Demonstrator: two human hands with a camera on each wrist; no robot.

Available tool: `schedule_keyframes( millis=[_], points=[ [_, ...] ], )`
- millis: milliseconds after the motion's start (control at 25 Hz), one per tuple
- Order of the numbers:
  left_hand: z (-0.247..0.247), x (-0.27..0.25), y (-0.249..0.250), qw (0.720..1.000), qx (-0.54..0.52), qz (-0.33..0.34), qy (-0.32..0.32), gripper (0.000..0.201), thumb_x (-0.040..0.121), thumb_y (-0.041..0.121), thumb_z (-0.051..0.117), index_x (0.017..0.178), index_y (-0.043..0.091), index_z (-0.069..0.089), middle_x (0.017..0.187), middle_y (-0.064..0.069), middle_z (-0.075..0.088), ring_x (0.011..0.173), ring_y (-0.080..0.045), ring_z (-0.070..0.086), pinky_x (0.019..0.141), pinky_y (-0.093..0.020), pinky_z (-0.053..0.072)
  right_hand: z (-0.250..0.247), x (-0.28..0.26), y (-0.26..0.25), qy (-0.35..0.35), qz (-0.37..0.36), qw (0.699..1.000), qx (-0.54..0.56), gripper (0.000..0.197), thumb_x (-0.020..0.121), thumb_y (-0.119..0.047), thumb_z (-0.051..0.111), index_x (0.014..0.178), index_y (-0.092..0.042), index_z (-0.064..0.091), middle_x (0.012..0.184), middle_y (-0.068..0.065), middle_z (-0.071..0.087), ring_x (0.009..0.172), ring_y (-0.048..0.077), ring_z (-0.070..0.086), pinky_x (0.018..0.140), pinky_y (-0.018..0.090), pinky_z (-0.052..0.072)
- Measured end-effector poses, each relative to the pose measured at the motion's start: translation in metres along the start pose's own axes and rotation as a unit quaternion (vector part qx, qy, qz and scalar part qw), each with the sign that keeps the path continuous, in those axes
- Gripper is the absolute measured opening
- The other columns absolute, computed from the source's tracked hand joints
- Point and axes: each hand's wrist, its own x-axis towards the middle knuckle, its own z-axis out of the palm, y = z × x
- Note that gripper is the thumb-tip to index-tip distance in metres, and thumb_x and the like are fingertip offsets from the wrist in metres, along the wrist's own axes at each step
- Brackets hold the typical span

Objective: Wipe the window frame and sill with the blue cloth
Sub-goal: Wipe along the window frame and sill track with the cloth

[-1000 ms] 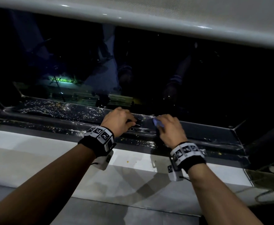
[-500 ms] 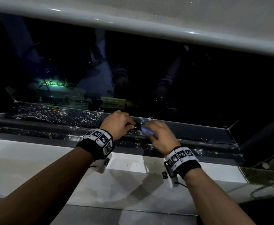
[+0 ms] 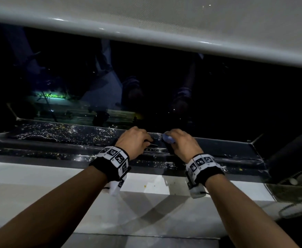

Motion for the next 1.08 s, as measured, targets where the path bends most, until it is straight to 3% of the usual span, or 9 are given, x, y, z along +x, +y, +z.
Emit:
schedule_keyframes(
  millis=[80, 240, 360, 520, 680, 760, 880, 960, 1080],
  points=[
    [-0.001, 0.0, 0.001, 1.0, 0.001, 0.004, -0.004, 0.024, 0.096, 0.029, 0.058, 0.117, 0.03, 0.07, 0.12, 0.01, 0.066, 0.111, -0.018, 0.053, 0.089, -0.032, 0.045, -0.013, -0.004, 0.001, -0.018, -0.047, 0.997, 0.053, 0.028, 0.088, -0.018, 0.069, 0.116, -0.02, 0.069, 0.118, -0.003, 0.063, 0.105, 0.017, 0.057, 0.091, 0.025, 0.046],
    [0.0, 0.0, 0.0, 1.0, -0.009, -0.003, -0.002, 0.024, 0.097, 0.028, 0.058, 0.117, 0.03, 0.07, 0.123, 0.011, 0.065, 0.113, -0.017, 0.052, 0.09, -0.032, 0.044, -0.011, 0.005, 0.011, 0.089, -0.047, 0.988, -0.121, 0.04, 0.071, -0.002, 0.075, 0.107, -0.018, 0.07, 0.118, 0.002, 0.06, 0.106, 0.028, 0.051, 0.081, 0.038, 0.055],
    [0.0, 0.001, 0.001, 1.0, -0.001, -0.002, 0.0, 0.024, 0.096, 0.029, 0.058, 0.117, 0.03, 0.07, 0.122, 0.012, 0.065, 0.112, -0.017, 0.052, 0.09, -0.03, 0.042, 0.009, 0.011, -0.002, 0.037, -0.056, 0.996, -0.06, 0.04, 0.073, 0.001, 0.072, 0.109, -0.016, 0.072, 0.117, 0.003, 0.065, 0.104, 0.029, 0.057, 0.086, 0.038, 0.054],
    [0.003, 0.001, -0.001, 1.0, -0.018, -0.01, 0.009, 0.023, 0.095, 0.029, 0.061, 0.115, 0.029, 0.072, 0.12, 0.012, 0.067, 0.11, -0.017, 0.054, 0.094, -0.032, 0.046, -0.03, -0.002, 0.009, -0.052, -0.094, 0.989, 0.105, 0.022, 0.084, -0.016, 0.073, 0.104, -0.026, 0.074, 0.109, -0.012, 0.068, 0.099, 0.005, 0.062, 0.092, 0.017, 0.045],
    [0.003, 0.003, -0.001, 0.999, -0.028, -0.019, 0.013, 0.021, 0.093, 0.031, 0.063, 0.112, 0.03, 0.073, 0.118, 0.013, 0.068, 0.111, -0.015, 0.054, 0.095, -0.035, 0.047, -0.026, 0.003, 0.026, 0.055, -0.025, 0.998, -0.025, 0.032, 0.08, -0.004, 0.068, 0.102, -0.027, 0.073, 0.109, -0.006, 0.066, 0.094, 0.024, 0.057, 0.084, 0.036, 0.051],
    [0.002, 0.002, 0.0, 1.0, -0.02, -0.019, 0.009, 0.021, 0.092, 0.03, 0.064, 0.111, 0.03, 0.073, 0.117, 0.012, 0.068, 0.109, -0.017, 0.055, 0.093, -0.036, 0.048, -0.003, 0.004, 0.006, 0.02, -0.02, 1.0, -0.002, 0.032, 0.083, -0.006, 0.065, 0.108, -0.025, 0.071, 0.113, -0.003, 0.066, 0.099, 0.027, 0.058, 0.086, 0.039, 0.051],
    [0.004, 0.003, -0.001, 0.999, -0.026, -0.016, 0.017, 0.02, 0.091, 0.029, 0.066, 0.109, 0.029, 0.074, 0.115, 0.011, 0.069, 0.106, -0.019, 0.057, 0.092, -0.037, 0.048, -0.018, 0.004, -0.001, -0.067, -0.074, 0.992, 0.081, 0.022, 0.088, -0.019, 0.067, 0.107, -0.027, 0.072, 0.112, -0.008, 0.068, 0.103, 0.012, 0.06, 0.093, 0.031, 0.048],
    [0.003, 0.002, -0.003, 0.999, -0.046, -0.01, 0.019, 0.019, 0.09, 0.028, 0.068, 0.108, 0.027, 0.074, 0.115, 0.01, 0.068, 0.106, -0.016, 0.058, 0.095, -0.035, 0.048, -0.035, 0.001, 0.015, -0.047, -0.04, 0.996, 0.061, 0.015, 0.085, -0.024, 0.068, 0.099, -0.028, 0.072, 0.101, -0.008, 0.067, 0.094, 0.013, 0.061, 0.082, 0.032, 0.051],
    [0.001, -0.006, -0.012, 0.994, -0.09, -0.023, 0.063, 0.027, 0.085, 0.028, 0.074, 0.112, 0.024, 0.073, 0.113, 0.005, 0.066, 0.103, -0.012, 0.061, 0.096, -0.022, 0.044, -0.028, -0.005, 0.026, 0.036, 0.086, 0.99, -0.108, 0.017, 0.078, -0.013, 0.063, 0.094, -0.017, 0.067, 0.091, 0.009, 0.066, 0.087, 0.035, 0.062, 0.069, 0.038, 0.051]
  ],
)
